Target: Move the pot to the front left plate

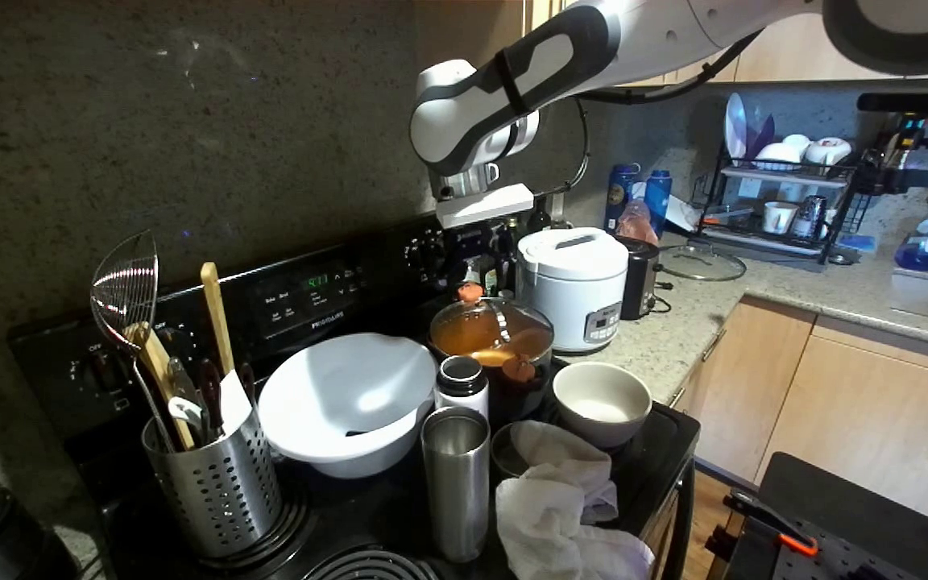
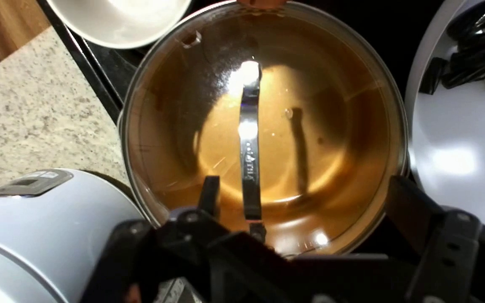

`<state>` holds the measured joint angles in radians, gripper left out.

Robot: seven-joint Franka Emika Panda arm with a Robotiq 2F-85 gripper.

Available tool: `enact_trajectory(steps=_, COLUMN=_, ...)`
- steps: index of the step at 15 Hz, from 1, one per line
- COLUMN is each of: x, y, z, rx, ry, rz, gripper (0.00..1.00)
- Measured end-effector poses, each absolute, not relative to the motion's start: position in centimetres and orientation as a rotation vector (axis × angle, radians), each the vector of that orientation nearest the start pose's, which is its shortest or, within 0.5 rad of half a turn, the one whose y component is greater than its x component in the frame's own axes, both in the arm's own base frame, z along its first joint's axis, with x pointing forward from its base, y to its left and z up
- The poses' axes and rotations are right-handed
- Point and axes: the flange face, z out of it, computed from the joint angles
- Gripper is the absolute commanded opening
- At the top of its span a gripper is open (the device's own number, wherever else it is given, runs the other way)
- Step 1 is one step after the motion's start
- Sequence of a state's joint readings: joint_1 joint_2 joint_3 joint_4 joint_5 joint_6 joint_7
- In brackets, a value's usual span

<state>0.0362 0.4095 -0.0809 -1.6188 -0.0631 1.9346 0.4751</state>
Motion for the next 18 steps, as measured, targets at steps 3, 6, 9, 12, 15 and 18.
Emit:
enact_trajectory(steps=3, x=65.7, y=-3.3, z=38.0, rx=-3.153, ry=0.802, rz=0.144, gripper=1.0)
enact_trajectory(steps=6, x=65.5, y=-4.0, z=37.7, rx=-3.152, ry=0.822, rz=0.151, gripper=1.0)
enact_trajectory(steps=9, x=65.2, y=-4.7, z=36.9, rx=-3.15, ry=0.839, rz=0.164, gripper=1.0)
enact_trajectory(steps=12, x=64.6, y=-5.0, z=35.6, rx=-3.149, ry=0.847, rz=0.194, gripper=1.0)
enact_trajectory(steps=15, x=64.1, y=-5.1, z=34.2, rx=-3.145, ry=0.849, rz=0.214, gripper=0.94)
enact_trajectory(steps=18, x=63.7, y=-5.3, z=33.2, rx=-3.142, ry=0.852, rz=0.214, gripper=0.67)
